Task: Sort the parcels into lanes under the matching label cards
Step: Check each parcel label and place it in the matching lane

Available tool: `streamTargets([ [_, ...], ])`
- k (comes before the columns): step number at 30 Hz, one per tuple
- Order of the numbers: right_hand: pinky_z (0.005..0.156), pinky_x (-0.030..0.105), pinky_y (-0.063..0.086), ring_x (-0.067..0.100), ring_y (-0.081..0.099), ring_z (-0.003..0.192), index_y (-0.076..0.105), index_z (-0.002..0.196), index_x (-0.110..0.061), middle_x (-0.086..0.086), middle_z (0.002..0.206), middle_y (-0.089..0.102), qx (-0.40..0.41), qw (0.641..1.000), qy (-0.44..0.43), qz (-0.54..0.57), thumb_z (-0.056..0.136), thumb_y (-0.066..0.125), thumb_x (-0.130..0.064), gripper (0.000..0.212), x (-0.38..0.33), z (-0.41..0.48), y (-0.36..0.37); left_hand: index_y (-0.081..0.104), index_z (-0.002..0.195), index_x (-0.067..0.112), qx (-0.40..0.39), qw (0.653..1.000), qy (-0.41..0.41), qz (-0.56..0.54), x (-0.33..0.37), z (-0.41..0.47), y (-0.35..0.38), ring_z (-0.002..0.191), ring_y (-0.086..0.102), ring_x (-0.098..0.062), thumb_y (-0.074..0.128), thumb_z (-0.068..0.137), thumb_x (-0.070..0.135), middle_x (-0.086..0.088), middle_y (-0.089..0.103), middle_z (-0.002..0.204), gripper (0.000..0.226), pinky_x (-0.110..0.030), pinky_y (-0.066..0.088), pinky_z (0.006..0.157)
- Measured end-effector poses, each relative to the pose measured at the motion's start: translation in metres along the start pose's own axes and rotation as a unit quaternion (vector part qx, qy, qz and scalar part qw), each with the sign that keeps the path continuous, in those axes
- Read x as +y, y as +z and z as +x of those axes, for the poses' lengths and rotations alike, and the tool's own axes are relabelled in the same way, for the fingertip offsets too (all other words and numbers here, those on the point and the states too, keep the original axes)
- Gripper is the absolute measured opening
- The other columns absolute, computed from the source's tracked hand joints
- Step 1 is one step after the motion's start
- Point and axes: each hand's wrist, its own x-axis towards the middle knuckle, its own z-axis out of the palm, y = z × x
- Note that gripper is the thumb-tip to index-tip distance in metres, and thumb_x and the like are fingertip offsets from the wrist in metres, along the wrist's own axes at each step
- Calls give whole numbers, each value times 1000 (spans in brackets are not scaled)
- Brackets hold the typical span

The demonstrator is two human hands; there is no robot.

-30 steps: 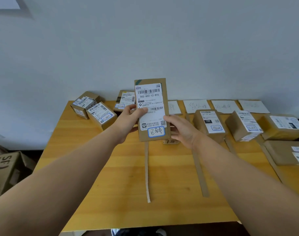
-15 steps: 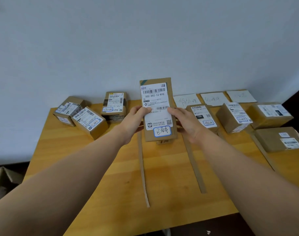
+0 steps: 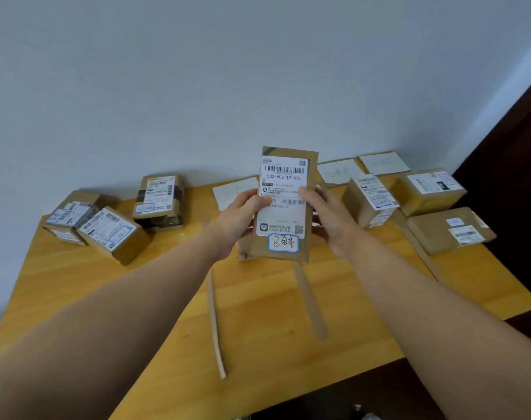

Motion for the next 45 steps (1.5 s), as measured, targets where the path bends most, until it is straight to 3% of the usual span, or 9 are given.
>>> streamTargets([
  [4,72,29,52,15,67,89,50,127,-21,-3,102,71,40,999,-6,-1,87,65,-40,47,0,-7,-74,52,127,19,-3,1000,-1,6,6,9,76,94,64,-12,52,94,40,3,68,104,39,-26,49,79],
  [8,72,29,52,14,66,93,43,132,-20,0,109,68,61,998,17,-4,88,65,-41,55,6,-16,-169,51,127,16,61,998,0,8,6,23,165,107,59,-19,45,96,49,0,61,117,46,-40,46,99],
  [13,65,30,50,15,66,89,42,134,-18,0,105,69,96,994,47,0,88,65,-39,55,16,-25,-278,53,122,16,85,996,-22,27,-1,30,258,105,57,-21,42,97,49,1,58,104,42,-42,47,99],
  [20,65,32,50,19,64,93,36,139,-20,4,111,67,94,992,82,-7,87,65,-40,63,20,-11,-343,52,121,17,103,993,-54,26,-12,35,314,106,58,-20,43,97,46,-3,57,119,39,-40,47,97],
  [25,94,39,47,19,62,107,38,138,-20,1,115,67,130,986,101,-19,80,70,-44,71,34,1,-369,51,131,12,97,991,-86,21,-22,47,332,104,59,-20,43,98,46,-4,59,119,48,-34,48,89],
  [34,99,45,49,22,58,111,28,141,-19,4,126,57,256,955,146,20,78,76,-33,81,62,1,-440,55,124,13,41,991,-110,61,-29,76,378,104,60,-21,44,98,43,-4,60,118,42,-33,48,84],
  [37,88,40,53,23,55,116,23,146,-21,4,131,52,280,942,177,49,78,75,-36,87,75,-3,-459,55,124,13,33,991,-116,66,-33,80,392,104,60,-21,44,98,44,-4,61,117,42,-32,48,83],
  [42,66,35,57,29,59,112,30,136,-20,10,127,54,272,934,213,93,69,79,-41,85,83,-2,-486,55,123,13,47,989,-123,61,-38,82,420,101,60,-20,45,98,42,-4,61,116,40,-32,48,81],
  [45,65,39,60,34,63,102,35,128,-18,15,122,54,249,931,236,123,65,82,-37,80,86,-1,-495,56,121,14,58,988,-129,57,-43,82,438,100,59,-20,45,98,41,-5,60,115,37,-34,48,84],
])
